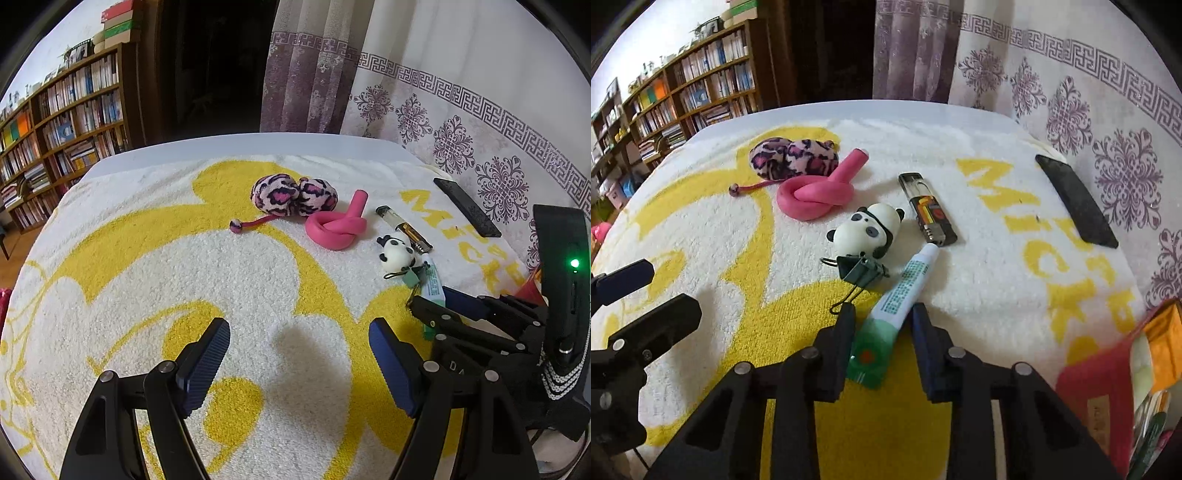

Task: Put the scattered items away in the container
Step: 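Grasp the green-white tube with right gripper while left gripper grasps the small black binder clip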

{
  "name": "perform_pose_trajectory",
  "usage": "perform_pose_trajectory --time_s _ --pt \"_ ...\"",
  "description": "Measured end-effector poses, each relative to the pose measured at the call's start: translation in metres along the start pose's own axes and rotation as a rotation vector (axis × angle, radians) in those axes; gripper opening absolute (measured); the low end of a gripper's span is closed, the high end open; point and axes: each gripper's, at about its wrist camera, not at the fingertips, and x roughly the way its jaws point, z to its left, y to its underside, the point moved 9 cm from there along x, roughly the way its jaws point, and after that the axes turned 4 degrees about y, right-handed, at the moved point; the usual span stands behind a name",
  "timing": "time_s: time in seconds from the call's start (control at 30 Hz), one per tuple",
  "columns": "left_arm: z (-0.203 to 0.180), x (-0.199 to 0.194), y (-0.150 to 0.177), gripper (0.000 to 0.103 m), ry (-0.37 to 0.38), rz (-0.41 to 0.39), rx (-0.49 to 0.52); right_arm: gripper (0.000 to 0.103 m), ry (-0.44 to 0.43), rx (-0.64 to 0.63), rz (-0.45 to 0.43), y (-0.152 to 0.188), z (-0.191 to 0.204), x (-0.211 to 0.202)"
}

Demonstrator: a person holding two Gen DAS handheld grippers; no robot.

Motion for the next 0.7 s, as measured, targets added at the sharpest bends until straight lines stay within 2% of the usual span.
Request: perform_pose_trajectory --time_s 0.03,0.13,0.3,0.53,0.7 --pt "0.0 0.0 0.0 0.079 0.0 0.001 0.0 0.015 -0.005 0.014 0.001 0.001 -0.003 -0.002" --pt "0.0 0.002 0.001 0.079 -0.001 0.004 0.001 0.008 -0.039 0.073 -0.003 0.007 -0.013 -0.012" --pt "-0.016 0.006 0.002 0.079 0.034 0.014 0.038 0.007 -0.076 0.143 -0.03 0.021 -0.027 -0.031" --pt "-0.05 0.017 -0.006 0.079 0.086 0.051 0.125 0.007 -0.1 0.158 -0.081 0.03 -0.03 -0.046" --pt "-0.077 0.048 -0.014 0.079 0.11 0.096 0.209 0.007 -0.135 0.19 -0.072 0.034 -0.036 -0.039"
